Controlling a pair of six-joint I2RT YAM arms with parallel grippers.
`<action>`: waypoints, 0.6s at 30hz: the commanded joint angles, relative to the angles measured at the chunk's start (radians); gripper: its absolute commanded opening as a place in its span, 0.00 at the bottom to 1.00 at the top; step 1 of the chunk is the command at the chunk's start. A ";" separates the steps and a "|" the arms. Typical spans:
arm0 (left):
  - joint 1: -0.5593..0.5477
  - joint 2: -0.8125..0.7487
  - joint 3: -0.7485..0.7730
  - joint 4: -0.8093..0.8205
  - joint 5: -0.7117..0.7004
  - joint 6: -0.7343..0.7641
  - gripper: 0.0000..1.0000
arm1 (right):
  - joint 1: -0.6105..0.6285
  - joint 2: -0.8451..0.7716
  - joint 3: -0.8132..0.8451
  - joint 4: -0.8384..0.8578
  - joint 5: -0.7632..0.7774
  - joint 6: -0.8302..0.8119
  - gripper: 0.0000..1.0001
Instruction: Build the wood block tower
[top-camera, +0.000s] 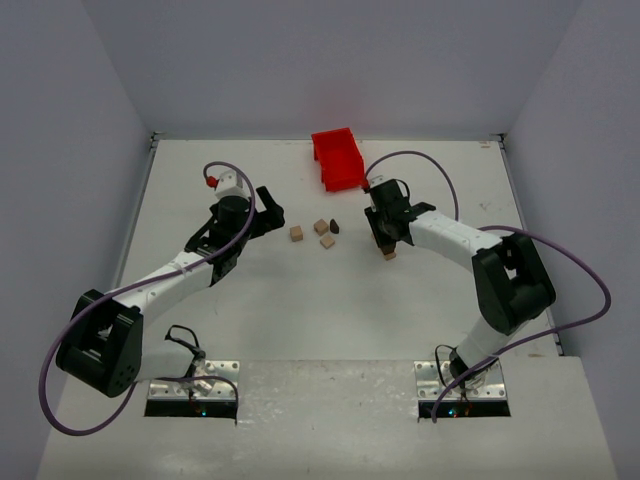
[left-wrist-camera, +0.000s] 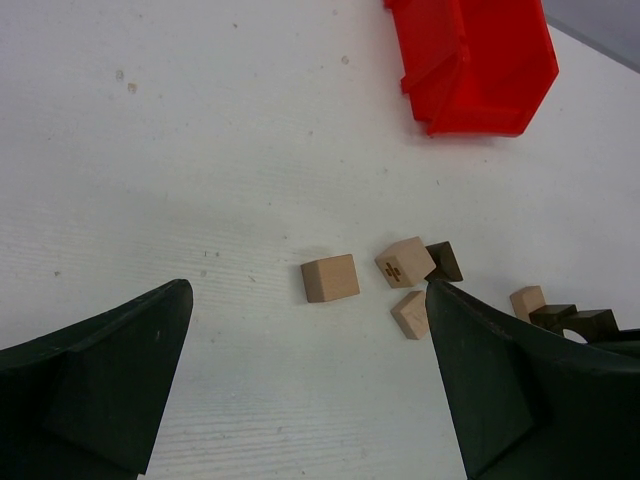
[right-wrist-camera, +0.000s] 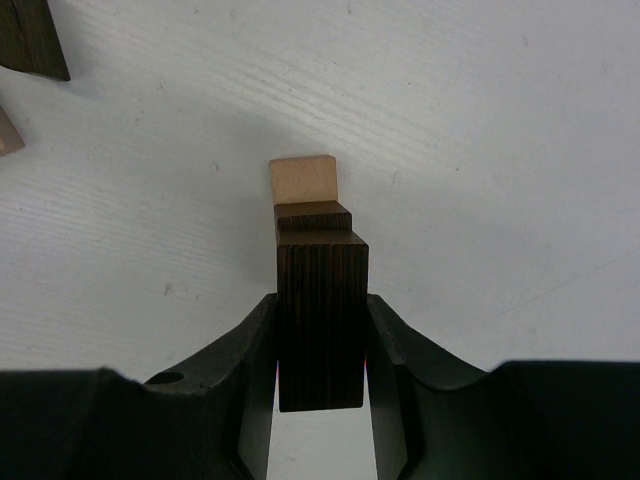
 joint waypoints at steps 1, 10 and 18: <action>0.002 -0.030 -0.003 0.057 0.012 0.012 1.00 | -0.006 -0.017 0.040 0.049 0.010 0.019 0.37; 0.001 -0.030 -0.005 0.060 0.016 0.014 1.00 | -0.007 -0.016 0.044 0.054 0.012 0.020 0.37; 0.002 -0.030 -0.005 0.063 0.020 0.016 1.00 | -0.008 -0.020 0.039 0.063 0.011 0.022 0.39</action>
